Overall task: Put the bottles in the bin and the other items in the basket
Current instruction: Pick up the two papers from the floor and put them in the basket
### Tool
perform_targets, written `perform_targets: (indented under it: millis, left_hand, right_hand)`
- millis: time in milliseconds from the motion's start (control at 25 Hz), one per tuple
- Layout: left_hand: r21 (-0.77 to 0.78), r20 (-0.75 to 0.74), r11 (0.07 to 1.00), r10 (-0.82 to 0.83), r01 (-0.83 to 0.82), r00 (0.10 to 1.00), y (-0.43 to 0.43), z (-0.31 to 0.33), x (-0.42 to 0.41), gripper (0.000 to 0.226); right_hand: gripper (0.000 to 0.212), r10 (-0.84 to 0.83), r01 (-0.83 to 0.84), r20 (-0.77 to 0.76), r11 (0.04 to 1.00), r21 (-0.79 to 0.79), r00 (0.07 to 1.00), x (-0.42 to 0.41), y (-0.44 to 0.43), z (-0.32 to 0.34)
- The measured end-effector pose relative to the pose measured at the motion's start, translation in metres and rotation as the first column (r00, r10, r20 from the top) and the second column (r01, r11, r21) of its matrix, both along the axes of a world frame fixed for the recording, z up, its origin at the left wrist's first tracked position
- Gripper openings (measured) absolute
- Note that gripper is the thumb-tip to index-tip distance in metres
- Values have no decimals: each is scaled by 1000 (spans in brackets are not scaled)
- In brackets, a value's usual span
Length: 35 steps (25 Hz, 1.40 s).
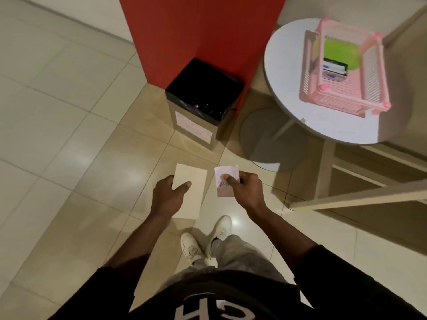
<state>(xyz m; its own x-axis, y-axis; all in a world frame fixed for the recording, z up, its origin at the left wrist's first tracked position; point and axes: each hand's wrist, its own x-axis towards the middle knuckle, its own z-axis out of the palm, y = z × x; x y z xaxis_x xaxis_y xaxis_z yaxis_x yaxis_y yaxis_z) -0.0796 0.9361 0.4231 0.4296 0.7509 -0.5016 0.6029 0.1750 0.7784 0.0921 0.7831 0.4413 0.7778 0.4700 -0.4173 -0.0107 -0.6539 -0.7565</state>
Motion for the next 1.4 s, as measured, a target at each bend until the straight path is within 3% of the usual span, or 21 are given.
perform_targets:
  millis: [240,440,760,880,960,1160,1400]
  left_hand:
    - [4,42,995,-102,102,994,-19,38,64,12]
    - [-12,82,991,-134,136,988,-48,47,128,11]
    - [-32,123,995,-92,97,988,-100,58,260,13]
    - [-5,89,996,-89,90,992,-115,66,309,16]
    - [17,92,995,-96,95,991,-118,69,329,15]
    - [128,66,977,-181,171,981,-97,63,366,11]
    - [20,209,988,-151,150,966,-51,58,436,13]
  right_hand:
    - [23,-235,252,-127,957,145,964,33,-42,17]
    - [16,-295,310,-100,928,206,950,92,-78,19]
    - [35,-371,378,-73,901,215,926,229,-133,28]
    - [25,-381,391,-86,895,213,920,275,-142,33]
    - [17,-401,408,-80,886,220,913,301,-143,36]
    - [20,-484,494,-107,828,266,868,368,-122,36]
    - [30,-549,547,-48,812,205,834,446,-79,41]
